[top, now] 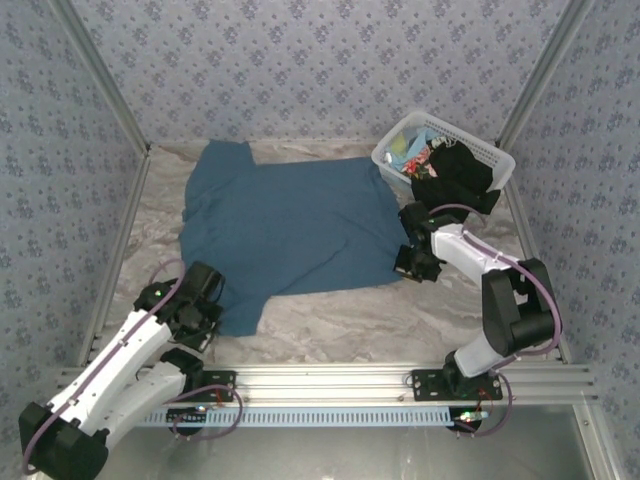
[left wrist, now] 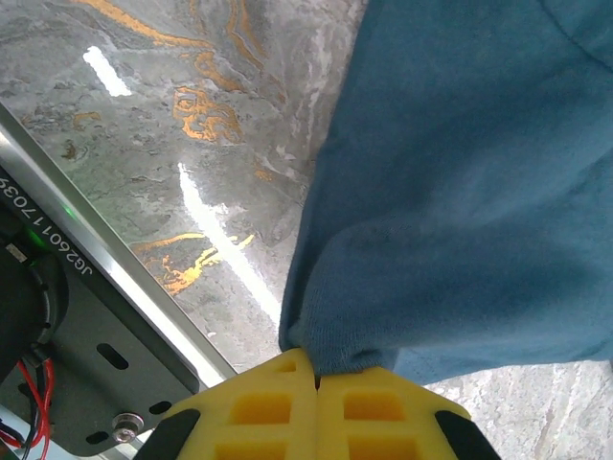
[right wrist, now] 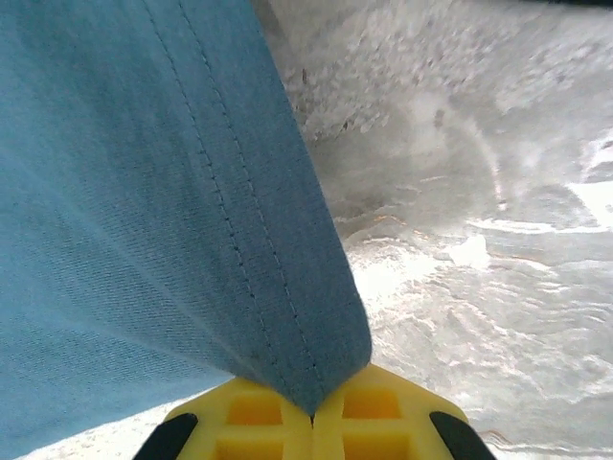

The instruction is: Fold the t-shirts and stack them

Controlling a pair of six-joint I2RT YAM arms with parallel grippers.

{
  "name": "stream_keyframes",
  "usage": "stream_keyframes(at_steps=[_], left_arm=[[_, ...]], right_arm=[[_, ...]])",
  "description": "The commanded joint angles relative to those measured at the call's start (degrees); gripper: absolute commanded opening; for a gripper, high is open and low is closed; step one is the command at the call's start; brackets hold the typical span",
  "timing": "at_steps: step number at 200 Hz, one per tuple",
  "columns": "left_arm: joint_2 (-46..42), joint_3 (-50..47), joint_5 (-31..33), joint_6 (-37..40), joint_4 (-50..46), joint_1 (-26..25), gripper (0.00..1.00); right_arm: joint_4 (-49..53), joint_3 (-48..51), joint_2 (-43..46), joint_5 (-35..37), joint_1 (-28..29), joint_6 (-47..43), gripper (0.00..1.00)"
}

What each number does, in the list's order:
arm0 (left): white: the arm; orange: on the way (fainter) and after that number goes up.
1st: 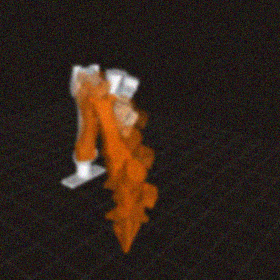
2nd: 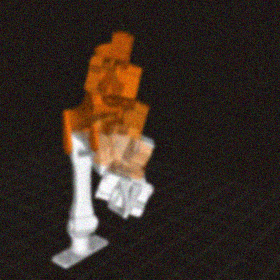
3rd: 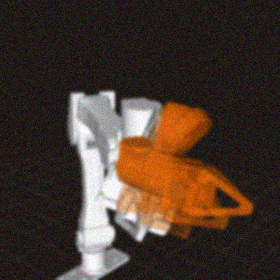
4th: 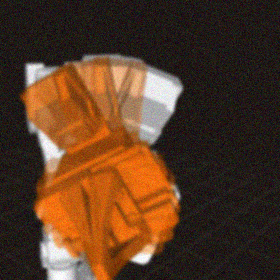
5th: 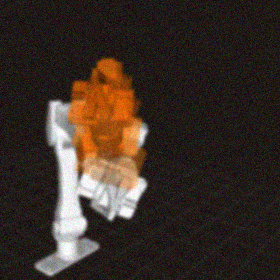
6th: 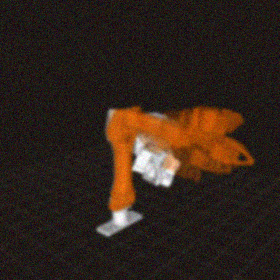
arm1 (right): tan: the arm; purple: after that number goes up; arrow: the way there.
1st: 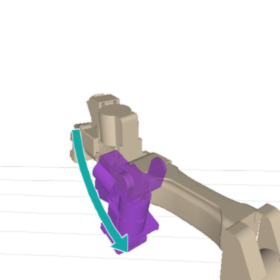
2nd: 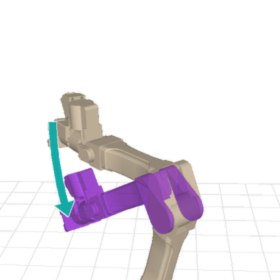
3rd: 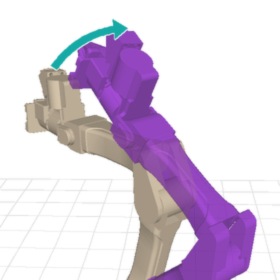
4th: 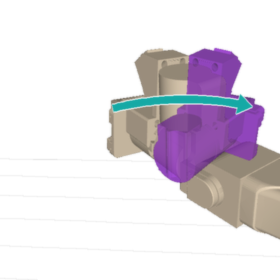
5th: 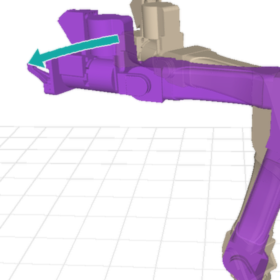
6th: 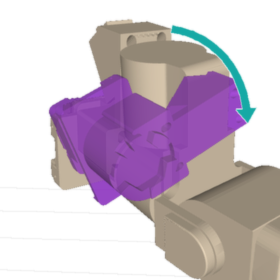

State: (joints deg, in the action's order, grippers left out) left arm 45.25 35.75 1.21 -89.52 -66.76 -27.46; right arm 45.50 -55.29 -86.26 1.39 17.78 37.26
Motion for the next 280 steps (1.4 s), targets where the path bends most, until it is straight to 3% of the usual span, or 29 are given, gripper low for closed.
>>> stream_keyframes(at_steps=[1, 33, 53, 80, 109, 118, 129, 145, 157, 171, 184, 205, 242, 280], left_arm=[[1.0, 1.5, -1.6, 2.8, 2.0, -0.4, 0.00], [1.7, 3.2, -2.5, 6.9, 7.9, -0.5, 0.00], [5.4, 3.1, -8.4, 9.6, 13.2, -0.5, 0.00], [12.7, 3.2, -11.9, 13.7, 10.2, -1.1, 0.00], [14.6, 0.6, -13.7, 14.7, 10.4, -0.8, 0.01], [15.0, -0.1, -15.0, 15.0, 11.1, -0.6, 0.08], [15.4, 0.6, -14.9, 16.0, 9.3, -0.5, 0.25], [14.9, 6.9, -7.8, 18.6, 1.4, -0.1, 0.50], [14.9, 11.9, -3.4, 21.2, -2.1, 1.8, 0.55], [15.7, 14.8, -2.9, 24.0, -2.0, 6.5, 0.55], [17.3, 14.8, -5.1, 25.7, 0.9, 11.7, 0.55], [21.7, 14.0, -7.3, 25.9, 7.1, 17.2, 0.48], [33.6, 12.4, -8.7, 23.5, 18.1, 18.9, 0.32], [42.8, 12.7, -5.1, 27.9, 19.2, 24.7, 0.24]], right_arm=[[3.7, -3.2, 3.1, 3.3, -0.4, -0.7, 0.00], [3.7, -5.8, 2.3, 2.5, -1.6, -4.2, 0.00], [3.2, -6.7, 0.4, 1.5, -3.0, -5.2, 0.00], [2.4, -8.1, -2.5, 0.1, -4.1, -6.2, 0.00], [1.9, -8.1, -5.2, -1.2, -4.1, -6.3, 0.00], [2.0, -7.6, -5.7, -1.0, -4.1, -6.2, 0.00], [2.1, -6.9, -5.6, -0.3, -4.1, -5.7, 0.00], [2.9, -6.2, -4.1, 2.4, -4.2, -4.4, 0.03], [3.6, -5.7, -1.8, 5.0, -4.0, -3.8, 0.13], [2.7, -4.5, 1.3, 5.9, -4.0, -3.3, 0.28], [1.3, -3.9, 2.8, 6.4, -3.8, -3.3, 0.35], [0.9, -4.0, 2.8, 5.8, -2.9, -2.9, 0.35], [-3.9, -3.9, -0.5, 0.1, -2.4, -3.5, 0.35], [-6.7, -4.7, -6.1, -5.7, -2.2, -5.9, 0.31]])
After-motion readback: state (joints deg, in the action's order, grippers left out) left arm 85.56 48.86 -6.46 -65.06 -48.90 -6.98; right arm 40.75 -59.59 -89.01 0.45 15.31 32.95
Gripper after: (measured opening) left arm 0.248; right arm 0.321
